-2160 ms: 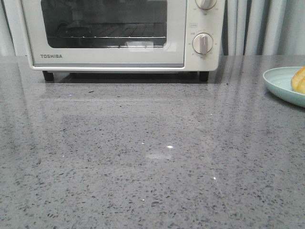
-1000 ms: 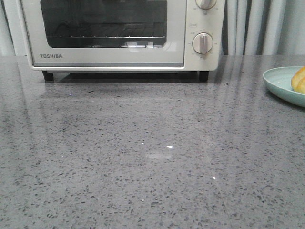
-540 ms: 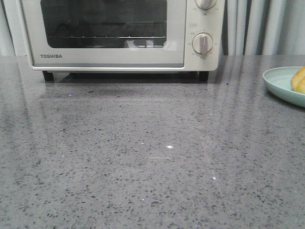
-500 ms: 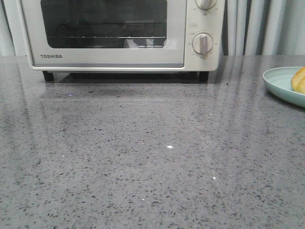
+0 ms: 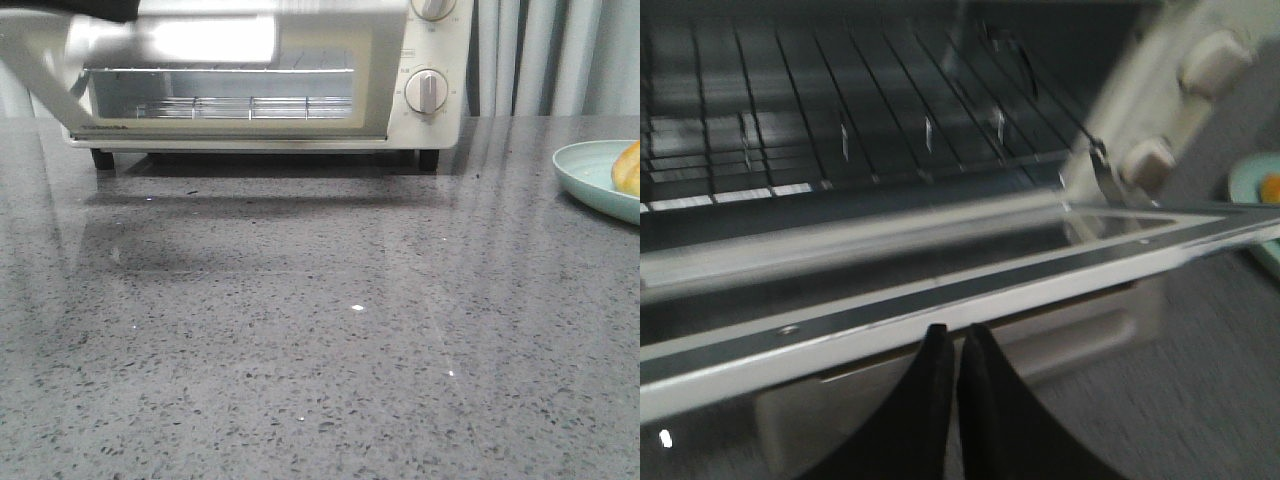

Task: Put bread in oven
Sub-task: 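Pull the oven door down toward the robot with the left gripper, then lower the right gripper over the croissant on the green plate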

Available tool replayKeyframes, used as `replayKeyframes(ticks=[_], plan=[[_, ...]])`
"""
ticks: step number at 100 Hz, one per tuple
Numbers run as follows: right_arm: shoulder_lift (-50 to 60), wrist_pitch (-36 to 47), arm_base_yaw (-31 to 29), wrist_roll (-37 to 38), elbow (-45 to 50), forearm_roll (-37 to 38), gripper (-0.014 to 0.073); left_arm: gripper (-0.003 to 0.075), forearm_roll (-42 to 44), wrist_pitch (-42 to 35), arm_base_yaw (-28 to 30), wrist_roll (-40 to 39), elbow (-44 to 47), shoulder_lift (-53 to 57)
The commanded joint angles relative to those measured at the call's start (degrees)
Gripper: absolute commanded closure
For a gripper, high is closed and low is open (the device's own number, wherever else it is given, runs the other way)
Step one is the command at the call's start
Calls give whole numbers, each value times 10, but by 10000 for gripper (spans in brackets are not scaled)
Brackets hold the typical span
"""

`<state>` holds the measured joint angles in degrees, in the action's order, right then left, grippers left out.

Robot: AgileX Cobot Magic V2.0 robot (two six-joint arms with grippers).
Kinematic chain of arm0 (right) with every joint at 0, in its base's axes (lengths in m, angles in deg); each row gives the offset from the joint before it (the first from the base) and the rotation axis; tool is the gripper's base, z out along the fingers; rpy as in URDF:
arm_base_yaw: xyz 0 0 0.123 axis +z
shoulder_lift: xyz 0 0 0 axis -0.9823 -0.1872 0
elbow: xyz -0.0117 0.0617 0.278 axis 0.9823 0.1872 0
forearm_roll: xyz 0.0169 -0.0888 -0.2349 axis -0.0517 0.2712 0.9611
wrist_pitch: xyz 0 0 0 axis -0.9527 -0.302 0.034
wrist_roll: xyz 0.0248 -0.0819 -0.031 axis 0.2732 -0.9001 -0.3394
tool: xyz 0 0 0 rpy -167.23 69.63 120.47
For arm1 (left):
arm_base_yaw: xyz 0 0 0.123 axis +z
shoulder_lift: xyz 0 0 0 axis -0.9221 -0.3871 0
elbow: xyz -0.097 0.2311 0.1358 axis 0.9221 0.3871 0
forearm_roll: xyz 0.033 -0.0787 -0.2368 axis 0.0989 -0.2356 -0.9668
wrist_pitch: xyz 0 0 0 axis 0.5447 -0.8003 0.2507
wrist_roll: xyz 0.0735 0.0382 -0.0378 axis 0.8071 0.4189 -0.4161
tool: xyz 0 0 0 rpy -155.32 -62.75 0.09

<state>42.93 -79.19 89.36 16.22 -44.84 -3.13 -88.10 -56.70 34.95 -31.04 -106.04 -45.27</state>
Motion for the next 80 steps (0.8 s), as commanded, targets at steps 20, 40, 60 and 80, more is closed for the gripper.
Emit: replayKeyframes(ticks=[20,40,60,80], plan=[[-36,-85,1,-4,-35,7,298,742,16,20,-124,0,-15,265],[-151,-202,0,-4,-111,7,147,742,31,48,-124,0,-15,377],[-284,-251,0,-4,-230,18,128,741,33,99,-124,0,-15,404],[-413,-324,0,-4,-346,75,129,741,33,120,-124,0,-15,405]])
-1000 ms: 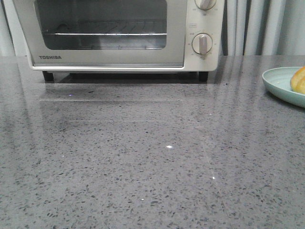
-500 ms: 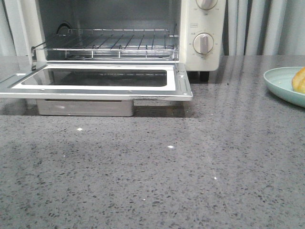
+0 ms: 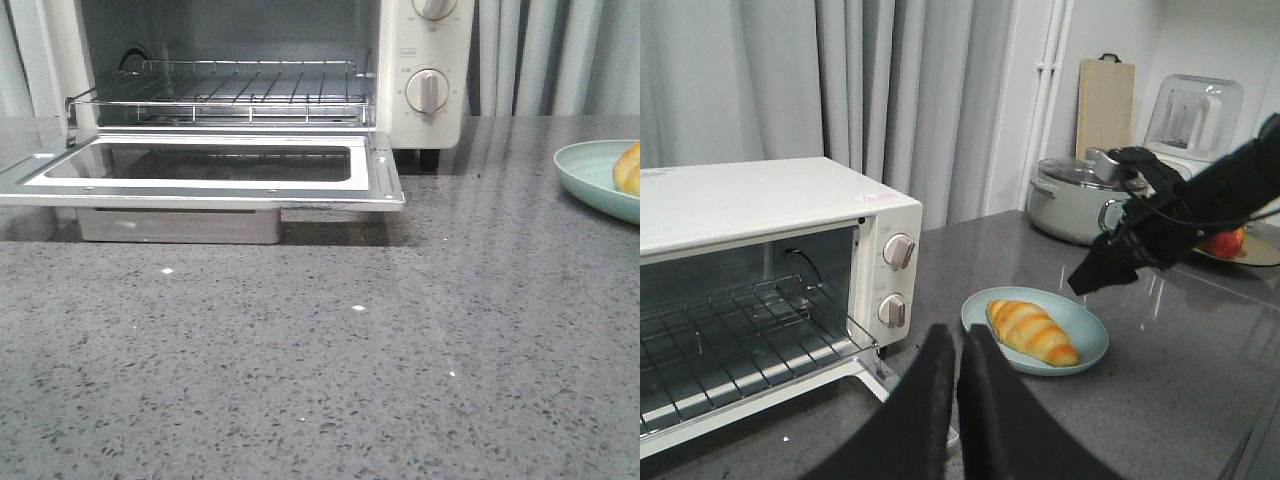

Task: Put bread in oven
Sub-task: 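Lower the right gripper over the croissant on the green plate, then close the right gripper on the croissant and lift it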

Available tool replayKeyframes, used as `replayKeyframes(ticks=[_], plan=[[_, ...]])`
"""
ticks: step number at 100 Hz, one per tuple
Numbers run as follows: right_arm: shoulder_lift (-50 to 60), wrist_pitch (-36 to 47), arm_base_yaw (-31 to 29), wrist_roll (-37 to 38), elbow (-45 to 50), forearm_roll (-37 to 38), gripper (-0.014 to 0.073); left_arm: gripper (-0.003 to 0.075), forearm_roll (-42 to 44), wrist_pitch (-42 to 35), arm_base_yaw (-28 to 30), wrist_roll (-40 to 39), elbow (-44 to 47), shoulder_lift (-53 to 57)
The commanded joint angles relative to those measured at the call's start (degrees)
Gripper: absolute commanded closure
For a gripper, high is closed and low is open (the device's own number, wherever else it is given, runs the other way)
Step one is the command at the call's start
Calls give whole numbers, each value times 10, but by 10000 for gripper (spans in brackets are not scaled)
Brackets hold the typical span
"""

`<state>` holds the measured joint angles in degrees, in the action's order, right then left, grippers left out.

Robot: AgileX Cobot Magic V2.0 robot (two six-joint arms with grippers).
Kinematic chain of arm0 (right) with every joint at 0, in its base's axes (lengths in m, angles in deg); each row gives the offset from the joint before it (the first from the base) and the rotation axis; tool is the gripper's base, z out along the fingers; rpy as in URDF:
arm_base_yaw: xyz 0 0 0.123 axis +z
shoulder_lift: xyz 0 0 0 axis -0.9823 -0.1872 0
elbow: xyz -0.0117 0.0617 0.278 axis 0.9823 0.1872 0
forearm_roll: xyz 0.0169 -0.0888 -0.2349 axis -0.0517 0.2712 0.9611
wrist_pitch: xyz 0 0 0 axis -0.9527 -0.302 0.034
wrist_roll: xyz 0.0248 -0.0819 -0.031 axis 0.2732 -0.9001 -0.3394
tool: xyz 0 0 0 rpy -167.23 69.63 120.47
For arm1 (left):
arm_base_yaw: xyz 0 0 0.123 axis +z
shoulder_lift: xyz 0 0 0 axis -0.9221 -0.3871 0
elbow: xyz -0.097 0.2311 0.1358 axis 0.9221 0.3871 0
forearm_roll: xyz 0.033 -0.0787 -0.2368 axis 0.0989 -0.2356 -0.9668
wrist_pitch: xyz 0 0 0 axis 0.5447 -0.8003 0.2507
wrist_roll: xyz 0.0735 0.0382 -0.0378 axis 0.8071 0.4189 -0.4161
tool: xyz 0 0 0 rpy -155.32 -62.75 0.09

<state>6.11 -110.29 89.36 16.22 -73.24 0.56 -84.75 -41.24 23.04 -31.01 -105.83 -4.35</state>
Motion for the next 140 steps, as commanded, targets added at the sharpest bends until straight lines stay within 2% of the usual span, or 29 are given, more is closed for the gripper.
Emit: replayKeyframes(ticks=[1,17,45,66,92,127,134,140], plan=[[-54,-18,0,-4,-69,41,129,741,-1,-34,-5,0,-17,-4],[-141,-60,0,-4,-128,81,129,741,-1,-34,-5,0,-17,-4],[-233,-59,-36,-4,-160,93,129,741,-1,-34,-5,0,-17,-4],[-264,-45,-67,-4,-160,82,129,741,-1,-34,-5,0,-17,-4],[-270,-7,-68,-4,-160,56,129,741,-1,-34,-5,0,-17,-4],[-313,-11,-68,-4,-160,39,130,741,-1,-34,-5,0,-17,-4],[-315,-13,-68,-4,-160,39,161,741,-1,-34,-5,0,-17,-4],[-315,-12,-68,-4,-160,39,251,741,-1,-34,-5,0,-17,-4]])
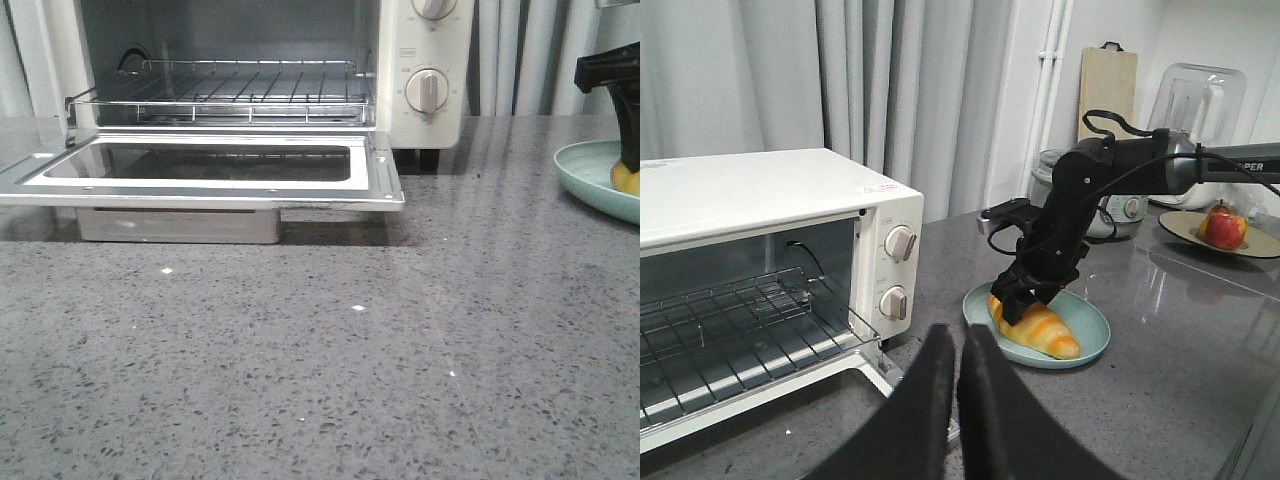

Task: Put bread in oven
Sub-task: 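Close the right gripper on the croissant and lift it, then carry the croissant with the right gripper into the open oven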

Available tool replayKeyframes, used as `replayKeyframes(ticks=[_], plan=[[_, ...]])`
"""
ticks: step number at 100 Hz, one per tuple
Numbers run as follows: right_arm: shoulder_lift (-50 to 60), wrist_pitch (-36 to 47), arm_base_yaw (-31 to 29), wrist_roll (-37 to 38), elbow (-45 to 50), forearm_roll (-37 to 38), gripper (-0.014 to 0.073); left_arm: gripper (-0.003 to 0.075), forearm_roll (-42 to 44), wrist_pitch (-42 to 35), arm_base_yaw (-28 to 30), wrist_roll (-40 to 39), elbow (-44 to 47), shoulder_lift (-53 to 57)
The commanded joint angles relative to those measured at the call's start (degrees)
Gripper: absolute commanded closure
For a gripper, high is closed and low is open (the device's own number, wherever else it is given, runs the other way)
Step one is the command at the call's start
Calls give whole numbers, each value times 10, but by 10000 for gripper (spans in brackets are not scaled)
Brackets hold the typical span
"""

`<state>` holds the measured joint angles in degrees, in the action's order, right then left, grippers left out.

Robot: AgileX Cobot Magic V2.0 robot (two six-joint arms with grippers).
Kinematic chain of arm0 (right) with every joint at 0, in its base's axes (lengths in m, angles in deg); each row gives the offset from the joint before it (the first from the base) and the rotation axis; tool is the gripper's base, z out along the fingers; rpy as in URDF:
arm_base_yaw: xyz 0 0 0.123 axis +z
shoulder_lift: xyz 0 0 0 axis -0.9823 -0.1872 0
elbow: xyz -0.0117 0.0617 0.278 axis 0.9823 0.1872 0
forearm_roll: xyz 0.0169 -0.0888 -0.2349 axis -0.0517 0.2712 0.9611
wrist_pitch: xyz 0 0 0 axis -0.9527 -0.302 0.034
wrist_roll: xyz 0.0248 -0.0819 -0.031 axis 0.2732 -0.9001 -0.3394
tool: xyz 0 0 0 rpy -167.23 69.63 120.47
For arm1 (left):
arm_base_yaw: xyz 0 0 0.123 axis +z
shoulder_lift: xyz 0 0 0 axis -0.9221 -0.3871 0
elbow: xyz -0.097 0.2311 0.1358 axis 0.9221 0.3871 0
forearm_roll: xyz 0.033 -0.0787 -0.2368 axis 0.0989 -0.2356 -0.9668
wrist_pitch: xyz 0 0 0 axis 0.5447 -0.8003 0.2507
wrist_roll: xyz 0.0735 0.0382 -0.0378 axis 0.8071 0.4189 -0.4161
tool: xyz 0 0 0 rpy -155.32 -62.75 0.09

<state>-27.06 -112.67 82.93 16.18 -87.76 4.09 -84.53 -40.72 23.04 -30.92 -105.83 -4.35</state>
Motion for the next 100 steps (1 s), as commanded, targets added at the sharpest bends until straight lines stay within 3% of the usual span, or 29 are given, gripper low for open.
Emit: replayKeyframes(ticks=[1,17,42,57,73,100], plan=[[16,12,-4,-3,-14,4,265,741,-3,-38,-5,-1,-17,-4],[18,1,-4,-3,-14,4,665,742,-3,-36,-5,-1,-17,-4],[65,-21,13,-25,-16,4,662,742,43,-11,12,-16,-30,10],[129,-54,50,-47,-16,4,662,742,120,63,56,-59,-68,22],[190,-100,118,-72,-16,2,662,742,202,140,137,-77,-102,26],[258,-139,275,-93,-16,-35,662,742,200,111,242,-77,-104,50]])
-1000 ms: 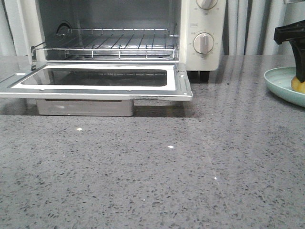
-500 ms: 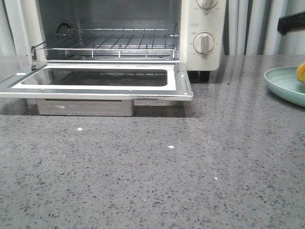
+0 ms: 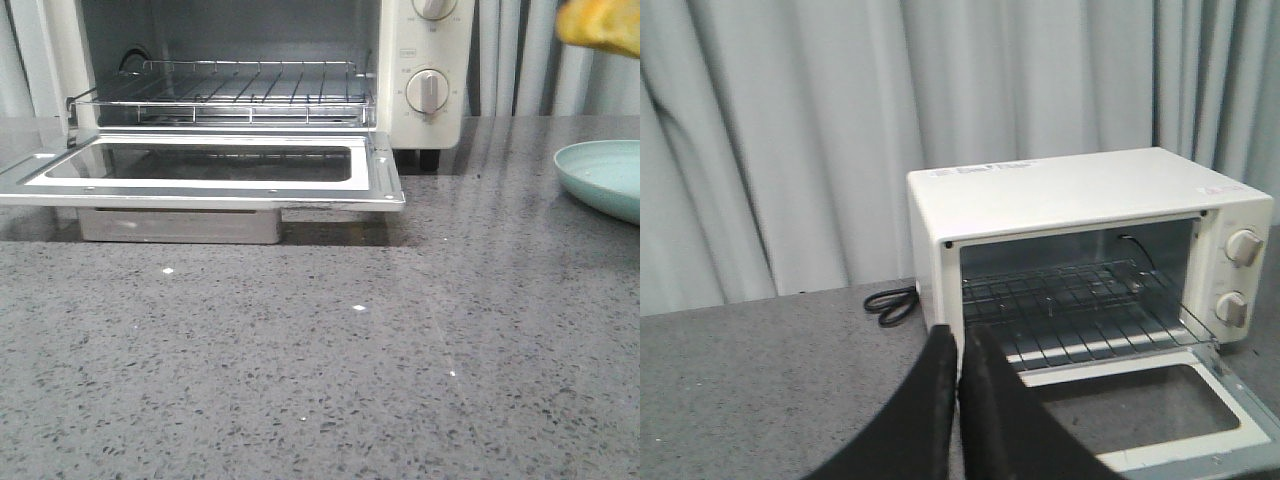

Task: Put bread in oven
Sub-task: 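Carry the croissant with the right gripper into the open oven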

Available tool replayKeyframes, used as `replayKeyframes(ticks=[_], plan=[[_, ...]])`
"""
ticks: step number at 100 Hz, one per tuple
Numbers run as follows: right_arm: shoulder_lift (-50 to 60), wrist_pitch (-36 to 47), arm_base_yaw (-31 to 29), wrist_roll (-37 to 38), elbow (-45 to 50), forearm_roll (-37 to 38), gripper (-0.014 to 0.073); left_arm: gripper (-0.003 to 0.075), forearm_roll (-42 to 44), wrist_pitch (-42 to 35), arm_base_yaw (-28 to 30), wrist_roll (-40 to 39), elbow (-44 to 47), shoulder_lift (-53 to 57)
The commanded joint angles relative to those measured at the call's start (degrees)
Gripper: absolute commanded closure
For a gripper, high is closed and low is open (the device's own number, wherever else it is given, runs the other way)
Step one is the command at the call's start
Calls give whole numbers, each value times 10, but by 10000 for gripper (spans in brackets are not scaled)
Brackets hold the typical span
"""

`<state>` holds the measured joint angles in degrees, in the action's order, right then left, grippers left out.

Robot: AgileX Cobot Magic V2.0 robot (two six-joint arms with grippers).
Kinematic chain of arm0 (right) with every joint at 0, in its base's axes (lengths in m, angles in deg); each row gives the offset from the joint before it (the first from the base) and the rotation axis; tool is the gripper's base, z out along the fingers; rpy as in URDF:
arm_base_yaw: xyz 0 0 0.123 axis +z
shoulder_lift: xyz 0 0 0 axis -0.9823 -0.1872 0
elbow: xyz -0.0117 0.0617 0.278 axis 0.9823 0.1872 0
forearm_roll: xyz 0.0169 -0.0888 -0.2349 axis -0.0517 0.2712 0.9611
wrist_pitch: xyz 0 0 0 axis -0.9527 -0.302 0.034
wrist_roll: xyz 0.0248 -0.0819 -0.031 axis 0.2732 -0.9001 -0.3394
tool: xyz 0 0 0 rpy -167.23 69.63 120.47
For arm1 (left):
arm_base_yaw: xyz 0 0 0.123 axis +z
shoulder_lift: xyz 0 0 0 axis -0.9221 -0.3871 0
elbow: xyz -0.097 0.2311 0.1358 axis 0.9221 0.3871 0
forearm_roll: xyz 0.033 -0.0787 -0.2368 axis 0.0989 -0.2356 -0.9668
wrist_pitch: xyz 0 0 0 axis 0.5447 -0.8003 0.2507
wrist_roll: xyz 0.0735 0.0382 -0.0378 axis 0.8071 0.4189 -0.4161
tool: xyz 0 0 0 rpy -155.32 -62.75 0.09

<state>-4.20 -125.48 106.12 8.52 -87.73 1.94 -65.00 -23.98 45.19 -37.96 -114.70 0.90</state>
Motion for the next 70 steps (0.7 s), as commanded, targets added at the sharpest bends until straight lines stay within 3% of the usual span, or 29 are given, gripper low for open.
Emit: replayKeyframes(ticks=[1,12,35,70], plan=[[29,-9,47,-24,-16,-16,662,741,5,-59,23,-7,-16,-1],[29,19,116,-73,-18,-47,662,741,5,-72,32,-7,-16,4],[-3,118,248,-110,-52,-20,662,741,0,-72,32,-7,-7,4],[-159,113,265,-110,-225,86,662,741,-20,-67,32,-7,-5,4]])
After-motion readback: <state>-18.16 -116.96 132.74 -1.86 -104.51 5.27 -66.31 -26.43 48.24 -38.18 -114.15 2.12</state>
